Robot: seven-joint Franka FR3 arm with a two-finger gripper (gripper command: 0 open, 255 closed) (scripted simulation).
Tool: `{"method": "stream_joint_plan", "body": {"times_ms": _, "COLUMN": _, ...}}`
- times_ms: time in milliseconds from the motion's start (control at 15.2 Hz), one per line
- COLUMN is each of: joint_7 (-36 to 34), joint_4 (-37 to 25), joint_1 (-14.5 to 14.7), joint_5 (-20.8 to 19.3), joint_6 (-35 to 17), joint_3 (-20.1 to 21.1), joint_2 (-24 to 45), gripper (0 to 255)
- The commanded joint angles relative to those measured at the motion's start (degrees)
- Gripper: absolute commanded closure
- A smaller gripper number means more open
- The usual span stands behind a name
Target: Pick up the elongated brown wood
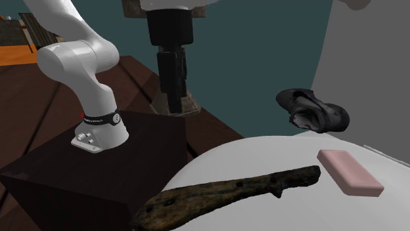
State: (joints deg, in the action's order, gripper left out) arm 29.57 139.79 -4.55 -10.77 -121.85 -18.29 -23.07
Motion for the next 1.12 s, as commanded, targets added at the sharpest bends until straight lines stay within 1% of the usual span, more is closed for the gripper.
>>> {"method": "stream_joint_plan", "body": {"times_ms": 0, "joint_7": 2.8, "joint_4": -2.1, "joint_1": 0.2, "joint_5": 0.6, "joint_6": -3.8, "joint_3": -2.0, "joint_2": 4.3, "gripper": 0}}
{"method": "stream_joint_plan", "body": {"times_ms": 198, "joint_7": 7.1, "joint_4": -5.4, "joint_1": 0.6, "joint_5": 2.6, "joint_6": -8.4, "joint_3": -4.6, "joint_2": 10.2, "gripper": 0}}
{"method": "stream_joint_plan", "body": {"times_ms": 330, "joint_7": 10.4, "joint_4": -7.9, "joint_1": 0.8, "joint_5": 4.7, "joint_6": -11.2, "joint_3": -6.1, "joint_2": 14.2, "gripper": 0}}
{"method": "stream_joint_plan", "body": {"times_ms": 528, "joint_7": 15.8, "joint_4": -12.2, "joint_1": 0.8, "joint_5": 9.1, "joint_6": -14.6, "joint_3": -7.9, "joint_2": 20.6, "gripper": 0}}
{"method": "stream_joint_plan", "body": {"times_ms": 726, "joint_7": 21.2, "joint_4": -16.9, "joint_1": 0.2, "joint_5": 14.2, "joint_6": -17.0, "joint_3": -8.7, "joint_2": 26.5, "gripper": 0}}
{"method": "stream_joint_plan", "body": {"times_ms": 1056, "joint_7": 22.5, "joint_4": -15.3, "joint_1": -0.2, "joint_5": 16.0, "joint_6": -20.6, "joint_3": -8.4, "joint_2": 28.7, "gripper": 0}}
